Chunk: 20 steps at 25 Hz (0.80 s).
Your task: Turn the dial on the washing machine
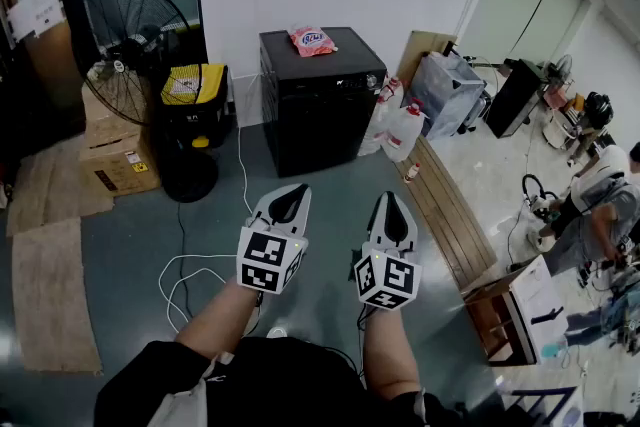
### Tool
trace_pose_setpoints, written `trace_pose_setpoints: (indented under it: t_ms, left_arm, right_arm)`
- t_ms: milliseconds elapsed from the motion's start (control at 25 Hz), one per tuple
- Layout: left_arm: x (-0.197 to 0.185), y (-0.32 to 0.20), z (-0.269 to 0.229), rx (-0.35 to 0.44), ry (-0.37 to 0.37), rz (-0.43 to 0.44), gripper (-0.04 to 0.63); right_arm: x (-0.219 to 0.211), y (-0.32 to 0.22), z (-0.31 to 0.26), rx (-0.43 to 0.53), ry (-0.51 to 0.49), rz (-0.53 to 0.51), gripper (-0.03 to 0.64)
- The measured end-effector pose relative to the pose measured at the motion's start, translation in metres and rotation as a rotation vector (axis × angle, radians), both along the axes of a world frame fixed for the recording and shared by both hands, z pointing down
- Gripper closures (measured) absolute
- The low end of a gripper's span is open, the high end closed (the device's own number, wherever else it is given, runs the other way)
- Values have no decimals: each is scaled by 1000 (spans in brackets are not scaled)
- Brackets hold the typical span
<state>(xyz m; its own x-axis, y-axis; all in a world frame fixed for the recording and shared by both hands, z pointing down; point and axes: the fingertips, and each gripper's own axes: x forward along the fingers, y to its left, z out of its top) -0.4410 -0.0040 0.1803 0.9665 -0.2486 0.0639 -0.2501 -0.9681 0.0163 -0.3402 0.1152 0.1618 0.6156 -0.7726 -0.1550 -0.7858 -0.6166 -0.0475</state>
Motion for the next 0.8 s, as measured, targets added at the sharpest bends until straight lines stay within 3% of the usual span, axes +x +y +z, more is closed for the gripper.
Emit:
trace_pose_setpoints:
  t_ms: [400,800]
  left_arm:
    - [-6,-2,0,-9,7,-2,589]
    - [1,-28,7,-25,18,29,589]
  right_arm:
    - [-10,-5,-3,26,-15,-35,615]
    - [-9,-26,-1,27,-8,-6,615]
